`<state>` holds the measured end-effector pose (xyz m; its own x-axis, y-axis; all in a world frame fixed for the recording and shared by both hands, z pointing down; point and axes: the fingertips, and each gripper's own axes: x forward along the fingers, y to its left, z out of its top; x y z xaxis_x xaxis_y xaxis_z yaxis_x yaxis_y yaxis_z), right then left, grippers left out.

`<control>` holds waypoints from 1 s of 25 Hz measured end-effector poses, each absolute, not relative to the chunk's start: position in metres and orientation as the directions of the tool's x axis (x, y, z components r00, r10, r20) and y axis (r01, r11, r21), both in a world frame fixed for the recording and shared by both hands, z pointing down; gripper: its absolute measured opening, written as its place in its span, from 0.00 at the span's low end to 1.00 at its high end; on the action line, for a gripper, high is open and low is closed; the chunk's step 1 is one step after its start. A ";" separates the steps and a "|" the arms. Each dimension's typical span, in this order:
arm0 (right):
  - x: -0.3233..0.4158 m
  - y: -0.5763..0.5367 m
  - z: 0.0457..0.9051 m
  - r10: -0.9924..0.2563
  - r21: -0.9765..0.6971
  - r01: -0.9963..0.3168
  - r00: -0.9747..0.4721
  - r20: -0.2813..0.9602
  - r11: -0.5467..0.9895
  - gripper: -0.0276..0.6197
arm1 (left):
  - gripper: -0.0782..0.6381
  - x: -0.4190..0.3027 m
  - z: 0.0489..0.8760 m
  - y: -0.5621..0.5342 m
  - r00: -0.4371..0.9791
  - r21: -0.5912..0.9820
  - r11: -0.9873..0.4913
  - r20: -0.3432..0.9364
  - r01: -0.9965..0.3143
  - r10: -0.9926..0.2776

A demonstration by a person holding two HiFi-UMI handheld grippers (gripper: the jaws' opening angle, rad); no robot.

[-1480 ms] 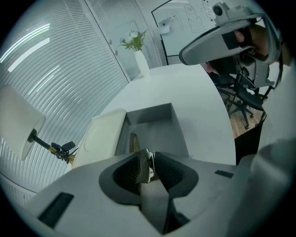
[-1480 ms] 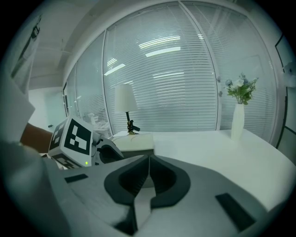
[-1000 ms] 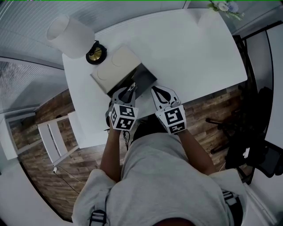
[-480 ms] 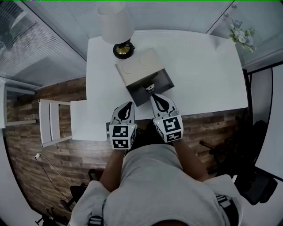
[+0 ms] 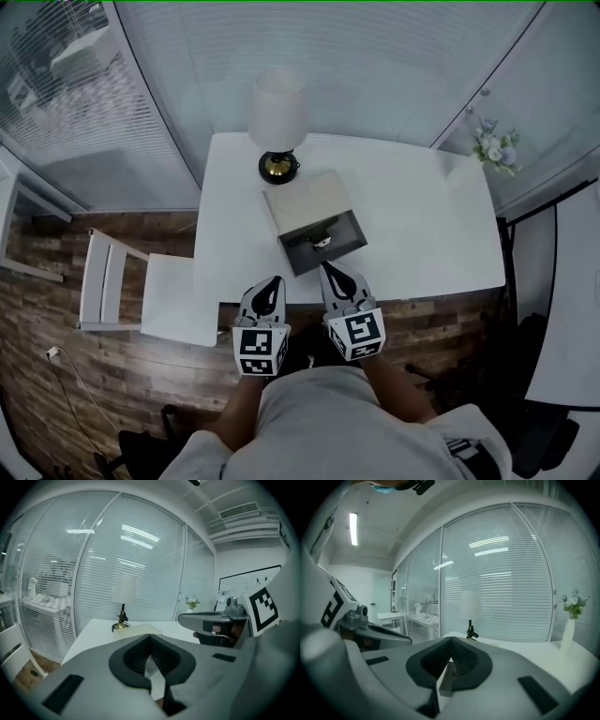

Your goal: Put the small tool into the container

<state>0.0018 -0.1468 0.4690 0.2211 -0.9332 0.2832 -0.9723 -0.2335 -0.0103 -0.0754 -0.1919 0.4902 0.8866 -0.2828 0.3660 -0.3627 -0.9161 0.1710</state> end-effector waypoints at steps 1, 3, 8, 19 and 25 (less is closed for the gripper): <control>0.002 -0.149 0.465 -0.938 -0.008 -0.975 0.211 0.274 -0.222 0.08 | 0.14 -0.075 0.487 -0.193 0.887 0.168 -0.913 0.357 -0.371 -0.295; 0.007 -0.152 0.457 -0.946 0.003 -0.980 0.195 0.261 -0.201 0.08 | 0.14 -0.071 0.478 -0.195 0.887 0.159 -0.908 0.332 -0.387 -0.320; 0.012 -0.145 0.431 -0.963 0.025 -0.987 0.161 0.215 -0.159 0.08 | 0.14 -0.068 0.453 -0.194 0.881 0.128 -0.892 0.266 -0.434 -0.390; 0.047 -0.103 0.371 -0.988 0.066 -0.990 0.132 0.078 -0.127 0.08 | 0.14 -0.036 0.388 -0.161 0.865 0.090 -0.863 0.131 -0.498 -0.485; 0.062 -0.084 0.357 -0.987 0.136 -0.980 0.154 0.040 -0.147 0.08 | 0.14 -0.027 0.372 -0.143 0.853 0.052 -0.855 0.115 -0.516 -0.509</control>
